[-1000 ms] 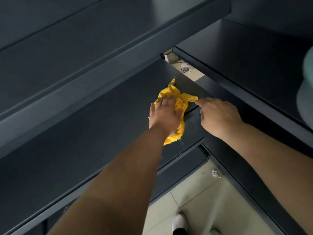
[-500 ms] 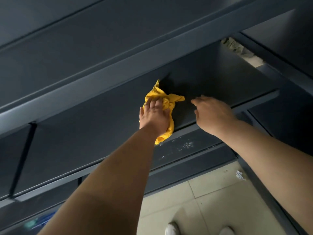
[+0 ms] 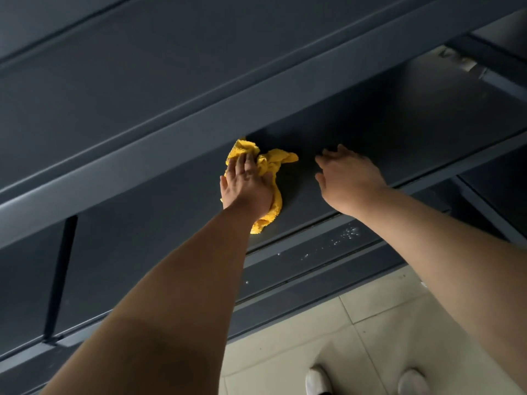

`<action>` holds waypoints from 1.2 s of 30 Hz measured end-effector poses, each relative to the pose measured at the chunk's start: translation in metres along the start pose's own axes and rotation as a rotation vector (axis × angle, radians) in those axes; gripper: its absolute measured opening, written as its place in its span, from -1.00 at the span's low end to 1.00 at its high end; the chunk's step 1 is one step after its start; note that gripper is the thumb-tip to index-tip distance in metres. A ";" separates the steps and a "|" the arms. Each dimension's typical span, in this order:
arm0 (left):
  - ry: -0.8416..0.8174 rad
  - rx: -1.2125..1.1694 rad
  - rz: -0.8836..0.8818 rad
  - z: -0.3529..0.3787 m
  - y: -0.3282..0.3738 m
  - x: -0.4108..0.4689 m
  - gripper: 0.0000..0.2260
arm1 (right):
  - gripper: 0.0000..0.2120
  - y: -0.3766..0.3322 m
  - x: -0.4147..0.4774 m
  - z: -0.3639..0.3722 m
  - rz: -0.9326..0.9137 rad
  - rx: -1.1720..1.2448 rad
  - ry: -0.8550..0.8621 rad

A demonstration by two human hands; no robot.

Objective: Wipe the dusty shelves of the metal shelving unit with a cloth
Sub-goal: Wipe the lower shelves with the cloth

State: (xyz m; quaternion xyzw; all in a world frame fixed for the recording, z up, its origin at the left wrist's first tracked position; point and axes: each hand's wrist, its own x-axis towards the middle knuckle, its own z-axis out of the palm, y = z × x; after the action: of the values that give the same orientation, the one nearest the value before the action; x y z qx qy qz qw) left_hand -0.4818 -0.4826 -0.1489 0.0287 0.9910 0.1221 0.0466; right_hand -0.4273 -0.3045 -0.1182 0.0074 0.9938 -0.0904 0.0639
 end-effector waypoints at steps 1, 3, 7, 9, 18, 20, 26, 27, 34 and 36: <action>0.005 0.002 -0.016 0.000 -0.002 0.005 -0.44 | -0.57 -0.001 0.002 0.002 0.020 -0.001 -0.018; 0.020 0.013 -0.047 -0.002 -0.005 0.017 -0.43 | -0.53 0.000 0.002 0.006 0.034 -0.005 -0.038; 0.034 0.027 -0.109 -0.002 -0.003 0.044 -0.40 | -0.53 0.016 0.002 0.013 -0.047 -0.004 0.039; 0.037 0.010 -0.184 0.000 0.008 0.057 -0.41 | -0.56 0.026 0.002 0.011 -0.077 0.046 0.048; -0.031 0.020 0.058 0.020 0.111 0.076 -0.44 | -0.56 0.105 -0.012 -0.008 0.022 0.044 0.162; -0.035 0.022 0.079 0.026 0.136 0.077 -0.44 | -0.60 0.129 -0.019 -0.011 0.059 0.034 0.208; -0.059 0.036 0.177 0.044 0.223 0.070 -0.44 | -0.59 0.202 -0.045 -0.017 0.187 0.012 0.254; -0.066 0.042 0.200 0.048 0.239 0.067 -0.44 | -0.58 0.212 -0.050 -0.018 0.203 0.008 0.255; -0.095 0.050 0.277 0.065 0.320 0.049 -0.44 | -0.62 0.260 -0.075 -0.024 0.231 0.012 0.268; -0.096 0.049 0.303 0.068 0.333 0.044 -0.44 | -0.63 0.269 -0.081 -0.025 0.236 0.016 0.270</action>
State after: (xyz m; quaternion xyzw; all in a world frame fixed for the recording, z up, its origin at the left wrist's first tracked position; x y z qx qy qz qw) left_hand -0.5039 -0.1403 -0.1373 0.1846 0.9747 0.1022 0.0741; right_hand -0.3430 -0.0356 -0.1317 0.1368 0.9849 -0.0882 -0.0598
